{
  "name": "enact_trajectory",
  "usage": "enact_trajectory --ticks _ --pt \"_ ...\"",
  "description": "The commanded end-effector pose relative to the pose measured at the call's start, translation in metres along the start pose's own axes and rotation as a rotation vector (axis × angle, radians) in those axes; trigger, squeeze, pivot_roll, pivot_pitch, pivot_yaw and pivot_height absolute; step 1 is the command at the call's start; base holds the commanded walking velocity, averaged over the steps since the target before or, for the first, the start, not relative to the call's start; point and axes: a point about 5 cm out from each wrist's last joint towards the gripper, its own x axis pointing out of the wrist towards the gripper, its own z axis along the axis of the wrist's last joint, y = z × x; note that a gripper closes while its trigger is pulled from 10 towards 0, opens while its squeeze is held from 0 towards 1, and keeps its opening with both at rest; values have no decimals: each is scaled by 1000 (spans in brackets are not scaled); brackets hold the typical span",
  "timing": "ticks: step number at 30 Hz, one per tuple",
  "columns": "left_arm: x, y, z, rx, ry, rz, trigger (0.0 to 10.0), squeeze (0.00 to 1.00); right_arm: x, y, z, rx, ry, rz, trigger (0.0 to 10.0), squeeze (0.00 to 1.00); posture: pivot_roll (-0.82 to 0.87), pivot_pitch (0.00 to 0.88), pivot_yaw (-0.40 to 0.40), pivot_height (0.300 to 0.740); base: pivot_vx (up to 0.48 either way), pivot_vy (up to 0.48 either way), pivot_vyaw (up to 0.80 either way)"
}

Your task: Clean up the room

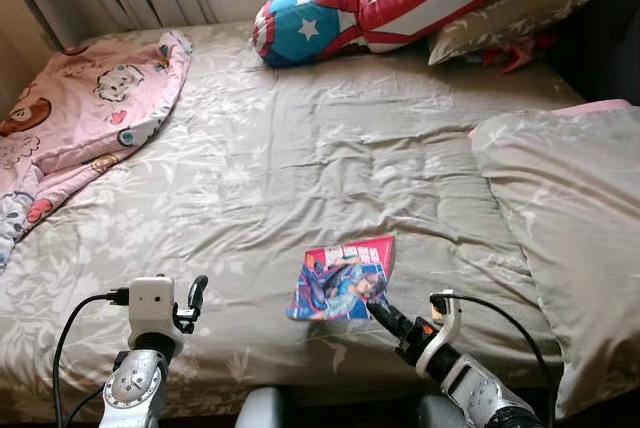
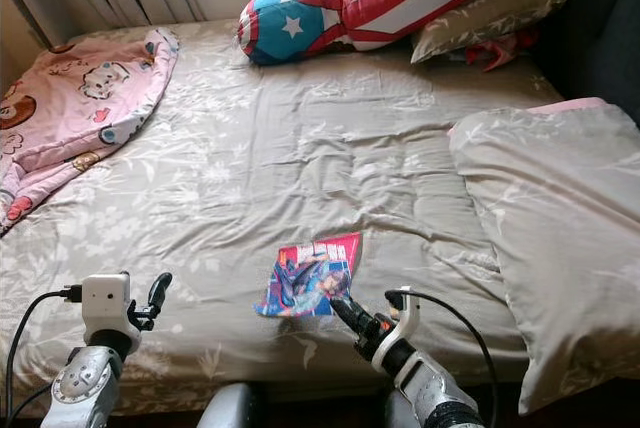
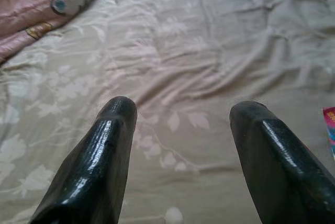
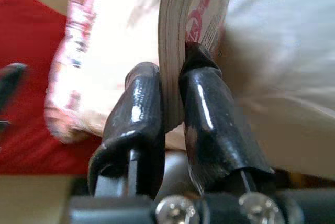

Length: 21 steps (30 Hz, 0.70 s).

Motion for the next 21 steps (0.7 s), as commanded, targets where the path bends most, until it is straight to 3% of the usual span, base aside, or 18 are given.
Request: enact_trajectory --ticks 1,3,9,19,20,21 --pt "-6 9 -3 42 27 6 10000 0 -1 -3 -7 -41 42 -51 10000 0 45 171 115 642 0 0 0" --pt "-10 13 -4 47 36 14 10000 0 -3 -8 -5 -76 36 -115 10000 0 50 178 117 642 0 0 0" --pt "-16 12 -6 44 50 17 10000 0 -1 -8 1 -147 80 -145 10000 0 52 180 114 642 0 0 0" --pt "-20 12 -9 30 65 40 10000 0 1 -12 20 -209 51 -252 10000 0 62 173 105 642 0 0 0" --pt "-20 12 -9 30 66 42 10000 0 1 -12 20 -213 49 -256 10000 165 62 173 105 642 0 0 0" --pt "-21 13 -9 29 68 44 10000 0 2 -12 23 -224 39 -276 10000 200 64 171 103 642 0 0 0"
